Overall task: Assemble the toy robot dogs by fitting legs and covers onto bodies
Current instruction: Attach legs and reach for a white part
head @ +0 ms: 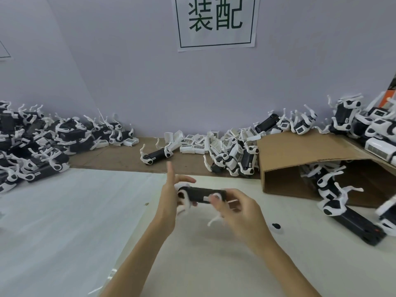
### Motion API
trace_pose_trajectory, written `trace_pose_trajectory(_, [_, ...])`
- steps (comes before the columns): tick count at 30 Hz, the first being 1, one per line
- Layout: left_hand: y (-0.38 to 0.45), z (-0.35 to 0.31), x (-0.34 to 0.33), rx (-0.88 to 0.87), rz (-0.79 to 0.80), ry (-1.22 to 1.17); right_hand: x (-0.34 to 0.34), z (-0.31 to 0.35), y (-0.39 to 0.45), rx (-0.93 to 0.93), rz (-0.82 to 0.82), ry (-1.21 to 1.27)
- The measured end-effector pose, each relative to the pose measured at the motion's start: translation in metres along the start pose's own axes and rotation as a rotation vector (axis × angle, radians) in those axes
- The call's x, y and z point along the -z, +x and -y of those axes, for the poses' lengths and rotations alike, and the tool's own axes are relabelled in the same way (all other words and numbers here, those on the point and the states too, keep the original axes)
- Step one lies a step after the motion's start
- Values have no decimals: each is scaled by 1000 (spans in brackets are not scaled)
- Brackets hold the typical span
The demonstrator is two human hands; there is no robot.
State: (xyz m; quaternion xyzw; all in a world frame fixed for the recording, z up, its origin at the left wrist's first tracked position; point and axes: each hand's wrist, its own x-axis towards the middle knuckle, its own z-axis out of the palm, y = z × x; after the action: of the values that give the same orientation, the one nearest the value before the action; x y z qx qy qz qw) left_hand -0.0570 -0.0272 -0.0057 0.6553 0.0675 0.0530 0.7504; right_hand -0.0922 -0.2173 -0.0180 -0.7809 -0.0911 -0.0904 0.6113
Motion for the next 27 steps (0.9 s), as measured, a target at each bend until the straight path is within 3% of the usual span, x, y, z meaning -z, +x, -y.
trace_pose_trajectory(3, [-2, 0, -2, 136, 278, 74, 12, -1, 7, -221, -53, 154])
trace_pose_trajectory(6, [-4, 9, -9, 119, 288, 115, 19, -5, 9, -365, -5, 198])
trace_pose_trajectory(10, [2, 10, -2, 12, 265, 128, 16, -4, 9, -218, 5, 194])
trace_pose_trajectory(13, [5, 9, 5, -54, 141, 86, 8, -4, 5, -16, 70, 119])
trace_pose_trajectory(18, [17, 15, 16, -157, -263, -238, -25, 2, 10, 157, 270, -41])
trace_pose_trajectory(22, [36, 19, 40, -84, -235, -472, -49, 16, 61, 82, 248, -39])
trace_pose_trajectory(27, [52, 29, 40, -82, -262, -500, -73, 14, 184, 135, 97, -481])
